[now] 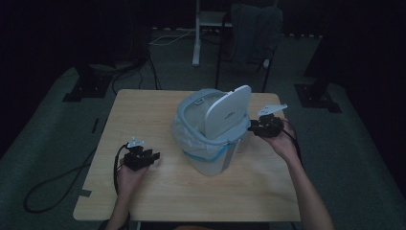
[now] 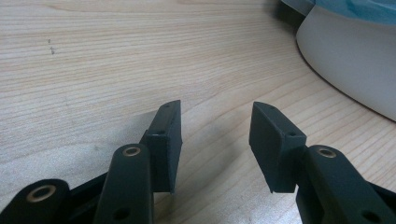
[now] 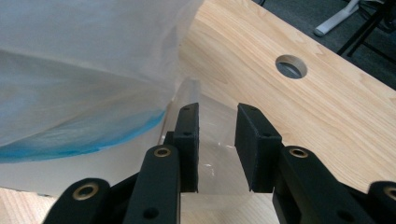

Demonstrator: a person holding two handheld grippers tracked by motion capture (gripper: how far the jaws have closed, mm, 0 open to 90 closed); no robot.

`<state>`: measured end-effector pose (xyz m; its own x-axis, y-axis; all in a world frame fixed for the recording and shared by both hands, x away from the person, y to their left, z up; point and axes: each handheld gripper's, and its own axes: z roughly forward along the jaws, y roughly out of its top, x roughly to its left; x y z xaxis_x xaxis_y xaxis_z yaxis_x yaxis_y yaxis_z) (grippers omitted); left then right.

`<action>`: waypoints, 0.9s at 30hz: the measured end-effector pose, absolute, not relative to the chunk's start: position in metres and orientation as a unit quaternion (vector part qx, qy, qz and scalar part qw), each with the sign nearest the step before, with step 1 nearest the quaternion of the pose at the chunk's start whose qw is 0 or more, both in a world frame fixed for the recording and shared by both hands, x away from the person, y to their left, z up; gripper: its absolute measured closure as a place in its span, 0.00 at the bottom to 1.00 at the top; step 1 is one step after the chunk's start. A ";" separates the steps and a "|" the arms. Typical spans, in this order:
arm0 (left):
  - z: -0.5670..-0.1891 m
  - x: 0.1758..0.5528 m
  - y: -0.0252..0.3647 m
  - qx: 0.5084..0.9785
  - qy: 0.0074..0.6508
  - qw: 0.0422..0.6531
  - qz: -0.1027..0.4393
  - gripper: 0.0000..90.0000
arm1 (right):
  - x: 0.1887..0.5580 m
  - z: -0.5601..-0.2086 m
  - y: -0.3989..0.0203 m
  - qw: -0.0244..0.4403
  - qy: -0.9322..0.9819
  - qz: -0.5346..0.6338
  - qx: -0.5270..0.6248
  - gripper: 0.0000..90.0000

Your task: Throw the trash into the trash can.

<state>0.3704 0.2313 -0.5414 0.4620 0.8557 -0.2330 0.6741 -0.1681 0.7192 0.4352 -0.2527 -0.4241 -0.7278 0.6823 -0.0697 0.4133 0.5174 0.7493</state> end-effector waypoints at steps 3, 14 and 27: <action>-0.541 0.370 0.231 0.756 0.506 0.400 0.113 0.61 | 0.434 -0.426 -0.249 0.177 0.854 0.372 0.318 0.77; -0.541 0.370 0.231 0.757 0.505 0.398 0.114 0.61 | 0.437 -0.435 -0.243 0.163 0.859 0.365 0.320 0.78; -0.541 0.371 0.231 0.758 0.505 0.398 0.114 0.61 | 0.437 -0.438 -0.242 0.170 0.867 0.343 0.319 0.85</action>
<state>0.3705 0.2311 -0.5411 0.4640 0.8559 -0.2285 0.6742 -0.1738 0.7178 0.4368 -0.2419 -0.4378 -0.7378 0.6707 -0.0762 0.4366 0.5602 0.7039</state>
